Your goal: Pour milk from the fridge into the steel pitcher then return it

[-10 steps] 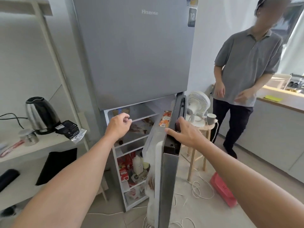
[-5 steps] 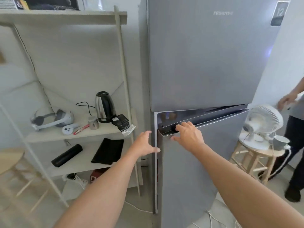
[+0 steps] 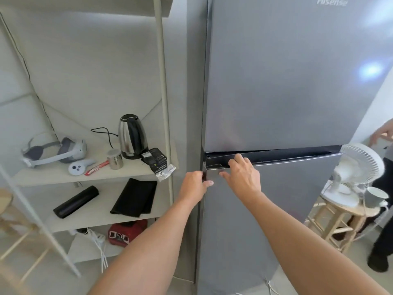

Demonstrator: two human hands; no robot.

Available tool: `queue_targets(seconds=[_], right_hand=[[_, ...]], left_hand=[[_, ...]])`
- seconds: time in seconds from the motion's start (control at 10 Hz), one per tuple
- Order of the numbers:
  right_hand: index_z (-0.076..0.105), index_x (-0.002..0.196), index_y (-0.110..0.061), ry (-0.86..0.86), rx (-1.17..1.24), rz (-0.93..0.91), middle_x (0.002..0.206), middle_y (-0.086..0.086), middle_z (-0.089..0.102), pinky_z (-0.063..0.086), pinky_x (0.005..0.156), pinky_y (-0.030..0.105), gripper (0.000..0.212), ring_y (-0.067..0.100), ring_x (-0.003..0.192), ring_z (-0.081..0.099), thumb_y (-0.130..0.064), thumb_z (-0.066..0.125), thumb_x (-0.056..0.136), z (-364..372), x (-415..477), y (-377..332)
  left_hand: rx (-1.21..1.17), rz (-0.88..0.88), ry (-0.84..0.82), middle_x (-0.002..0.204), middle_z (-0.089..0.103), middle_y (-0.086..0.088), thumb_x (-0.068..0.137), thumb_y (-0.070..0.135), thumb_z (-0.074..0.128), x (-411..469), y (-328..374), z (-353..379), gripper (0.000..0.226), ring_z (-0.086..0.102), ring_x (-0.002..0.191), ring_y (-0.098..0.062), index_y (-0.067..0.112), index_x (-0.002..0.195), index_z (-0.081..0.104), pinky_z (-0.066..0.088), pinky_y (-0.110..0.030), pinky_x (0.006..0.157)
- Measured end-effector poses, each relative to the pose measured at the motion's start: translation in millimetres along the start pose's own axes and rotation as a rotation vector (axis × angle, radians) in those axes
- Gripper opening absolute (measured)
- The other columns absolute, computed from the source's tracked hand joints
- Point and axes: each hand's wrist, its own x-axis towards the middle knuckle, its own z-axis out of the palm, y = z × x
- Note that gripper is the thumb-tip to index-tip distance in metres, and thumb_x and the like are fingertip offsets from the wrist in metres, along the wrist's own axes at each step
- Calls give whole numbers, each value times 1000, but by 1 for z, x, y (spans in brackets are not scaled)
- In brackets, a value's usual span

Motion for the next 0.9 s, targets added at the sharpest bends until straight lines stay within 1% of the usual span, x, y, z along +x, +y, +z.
queue_targets(seconds=[0.1,0.2,0.3,0.4,0.5,0.6,0.7,0.8,0.9], right_hand=[[62,98,-11,24,-46,-4,108,2,49,37,55,33,33,21,98,48,-44,55,96,8,10,-1],[63,84,-9,78,-24,-56,97,4,53,26,44,28,26,24,85,51,-33,68,90,17,14,0],[59,65,-8,127,15,-66,78,5,53,3,44,18,33,24,64,48,-21,88,69,23,16,2],[53,57,-8,176,50,-64,72,5,51,-1,48,16,39,24,58,45,-16,91,63,24,21,1],[52,57,-8,173,57,-78,72,5,50,5,46,18,40,24,57,45,-15,91,62,25,23,1],[52,57,-8,200,48,-96,72,6,51,18,45,20,40,24,57,45,-14,91,62,27,23,3],[54,58,-8,230,41,-121,73,6,51,21,45,21,37,24,58,47,-14,90,62,26,24,7],[58,61,-8,216,19,-140,75,7,53,22,46,23,31,26,62,51,-19,86,66,26,23,9],[58,63,-7,281,79,-185,70,7,53,24,47,28,25,28,59,50,-18,77,75,19,32,13]], left_hand=[[-24,-23,32,100,71,-11,94,28,68,8,2,3,24,65,84,-27,6,101,72,40,-26,67],[-37,-26,49,101,73,-11,94,24,68,15,0,5,19,69,90,-28,7,102,74,47,-27,71],[-36,-34,58,100,74,-10,94,23,69,22,-1,7,18,70,91,-27,7,100,74,48,-27,72],[-28,-43,66,99,75,-9,94,22,68,28,-2,10,15,71,91,-26,10,99,74,55,-34,77],[-32,-60,76,99,75,-7,94,23,67,31,-3,12,15,71,91,-25,11,100,75,57,-39,81],[-42,-67,74,98,75,-6,94,24,67,32,-4,12,15,71,91,-24,11,100,74,57,-40,82],[26,-70,40,101,74,-6,95,30,66,30,-2,9,21,70,95,-25,13,105,73,57,-42,84],[165,-66,15,108,72,-12,95,37,63,24,2,0,34,67,102,-30,10,114,70,56,-44,87],[291,-83,-6,125,67,-15,96,43,60,15,12,-20,47,60,120,-33,10,129,63,52,-44,96]])
